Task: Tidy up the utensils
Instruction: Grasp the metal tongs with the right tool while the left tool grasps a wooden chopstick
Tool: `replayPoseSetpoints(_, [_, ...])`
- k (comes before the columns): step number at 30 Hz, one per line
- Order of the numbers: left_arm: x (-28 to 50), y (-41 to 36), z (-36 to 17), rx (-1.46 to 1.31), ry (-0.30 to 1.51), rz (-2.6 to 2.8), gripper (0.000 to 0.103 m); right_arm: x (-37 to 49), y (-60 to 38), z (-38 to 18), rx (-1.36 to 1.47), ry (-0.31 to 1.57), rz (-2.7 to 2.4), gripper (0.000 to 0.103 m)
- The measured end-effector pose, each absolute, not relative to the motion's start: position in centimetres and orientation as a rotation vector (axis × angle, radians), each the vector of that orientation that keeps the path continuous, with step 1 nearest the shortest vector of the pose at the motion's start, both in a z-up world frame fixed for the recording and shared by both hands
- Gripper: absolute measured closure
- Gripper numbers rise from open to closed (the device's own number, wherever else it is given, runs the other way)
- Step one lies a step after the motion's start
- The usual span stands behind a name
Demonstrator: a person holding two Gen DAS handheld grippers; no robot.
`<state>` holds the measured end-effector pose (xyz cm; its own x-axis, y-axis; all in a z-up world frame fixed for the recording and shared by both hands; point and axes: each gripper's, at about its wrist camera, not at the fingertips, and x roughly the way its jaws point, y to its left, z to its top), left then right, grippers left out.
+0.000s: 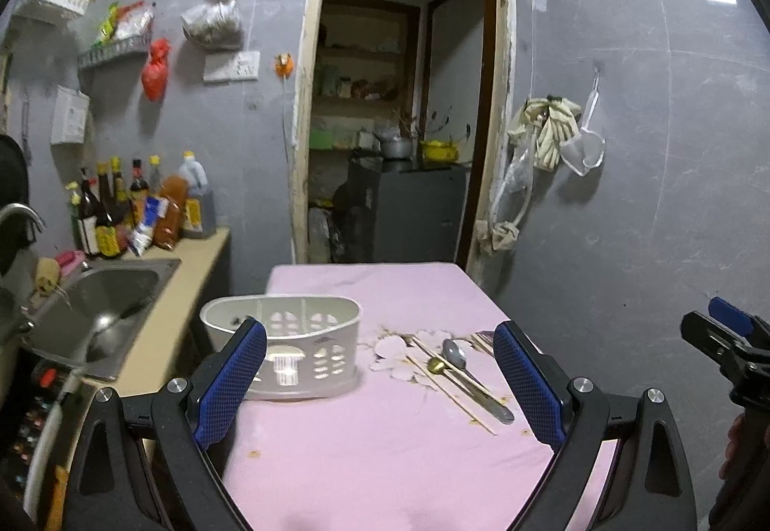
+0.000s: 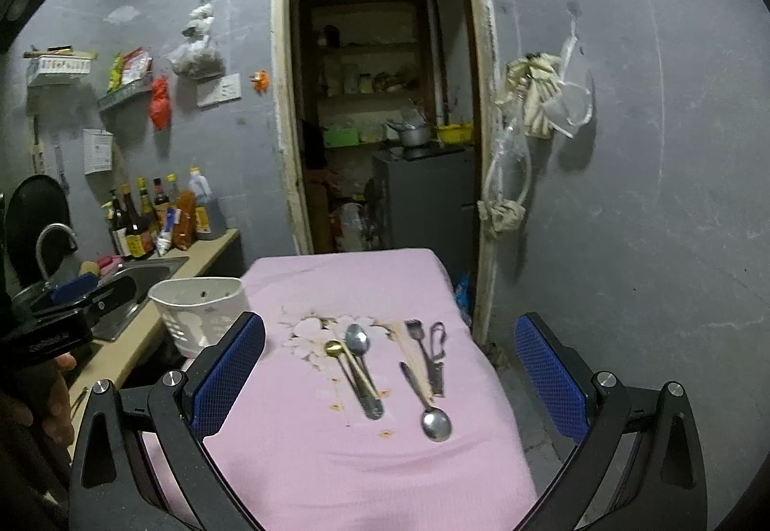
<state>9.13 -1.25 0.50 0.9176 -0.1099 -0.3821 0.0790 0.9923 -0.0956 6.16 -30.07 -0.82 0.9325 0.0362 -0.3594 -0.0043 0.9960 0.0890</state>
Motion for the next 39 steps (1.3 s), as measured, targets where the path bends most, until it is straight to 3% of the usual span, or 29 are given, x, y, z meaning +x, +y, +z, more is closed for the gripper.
replayPoseSetpoints(10, [14.9, -4.1, -2.6, -0.124, 0.511, -0.067, 0.008, 14.1, -34.2, -3.2, 0.111, 0.48, 0.017, 0.001])
replayPoseSetpoints(22, [22.8, -8.2, -8.5, -0.139, 0.693, -0.009, 0.008, 26.4, -37.2, -10.1, 0.067, 0.691, 0.021, 0.001])
replayPoseSetpoints(27, [25.8, -9.6, -11.8, -0.146, 0.798, -0.001, 0.024, 30.5, -36.7, -13.4, 0.04, 0.764, 0.042, 0.002])
replayPoseSetpoints(32, [28.6, -10.0, -15.1, -0.18, 0.91, 0.018, 0.048, 33.7, -35.8, -16.5, 0.031, 0.842, 0.06, 0.023])
replayPoseSetpoints(39, [30.9, -10.6, -17.9, -0.227, 1.013, 0.01, 0.066, 37.1, -34.2, -19.9, 0.053, 0.916, 0.076, 0.044])
